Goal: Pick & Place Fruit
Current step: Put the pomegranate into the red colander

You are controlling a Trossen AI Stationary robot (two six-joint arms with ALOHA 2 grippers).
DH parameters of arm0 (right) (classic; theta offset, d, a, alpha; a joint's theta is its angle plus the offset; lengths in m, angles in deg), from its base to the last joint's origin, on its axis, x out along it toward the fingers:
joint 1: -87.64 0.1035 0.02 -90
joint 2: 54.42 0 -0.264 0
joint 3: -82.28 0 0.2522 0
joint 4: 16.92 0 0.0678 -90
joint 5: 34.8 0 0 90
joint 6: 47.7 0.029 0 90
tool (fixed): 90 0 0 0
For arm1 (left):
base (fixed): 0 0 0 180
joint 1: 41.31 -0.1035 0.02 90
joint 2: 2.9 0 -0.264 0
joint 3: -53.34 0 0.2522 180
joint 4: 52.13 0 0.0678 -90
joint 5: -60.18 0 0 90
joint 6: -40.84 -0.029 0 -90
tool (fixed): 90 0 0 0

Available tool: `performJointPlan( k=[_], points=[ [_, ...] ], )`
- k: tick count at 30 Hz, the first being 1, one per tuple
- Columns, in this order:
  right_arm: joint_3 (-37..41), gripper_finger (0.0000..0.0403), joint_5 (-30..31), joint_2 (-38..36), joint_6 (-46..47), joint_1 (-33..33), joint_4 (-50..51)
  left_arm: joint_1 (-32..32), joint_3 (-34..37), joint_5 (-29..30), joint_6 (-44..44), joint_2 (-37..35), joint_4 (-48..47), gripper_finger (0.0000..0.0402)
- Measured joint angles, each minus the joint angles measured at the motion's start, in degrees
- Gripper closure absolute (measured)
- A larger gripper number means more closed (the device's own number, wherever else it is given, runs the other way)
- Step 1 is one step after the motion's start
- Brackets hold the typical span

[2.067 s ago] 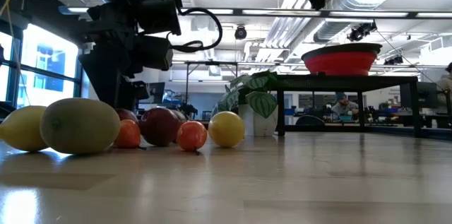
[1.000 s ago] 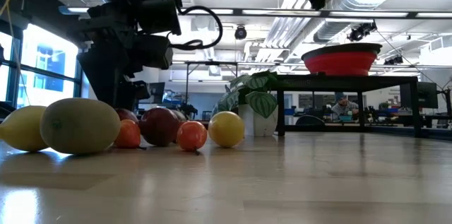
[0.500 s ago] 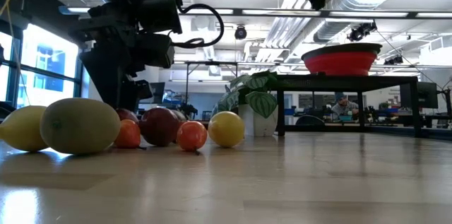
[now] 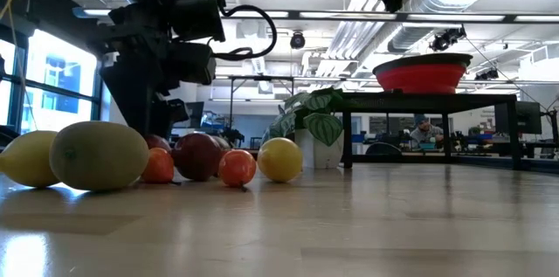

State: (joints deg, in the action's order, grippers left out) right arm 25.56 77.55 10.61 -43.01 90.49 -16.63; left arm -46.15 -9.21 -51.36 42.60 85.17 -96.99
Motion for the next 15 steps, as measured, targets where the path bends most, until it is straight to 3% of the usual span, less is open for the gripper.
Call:
performJointPlan(
  k=[15],
  points=[
    [0.00,0.0401,0.00,0.00,0.00,-0.01,0.00,0.02,0.02,2.17,0.04,0.00,0.14,0.0142]
  ],
)
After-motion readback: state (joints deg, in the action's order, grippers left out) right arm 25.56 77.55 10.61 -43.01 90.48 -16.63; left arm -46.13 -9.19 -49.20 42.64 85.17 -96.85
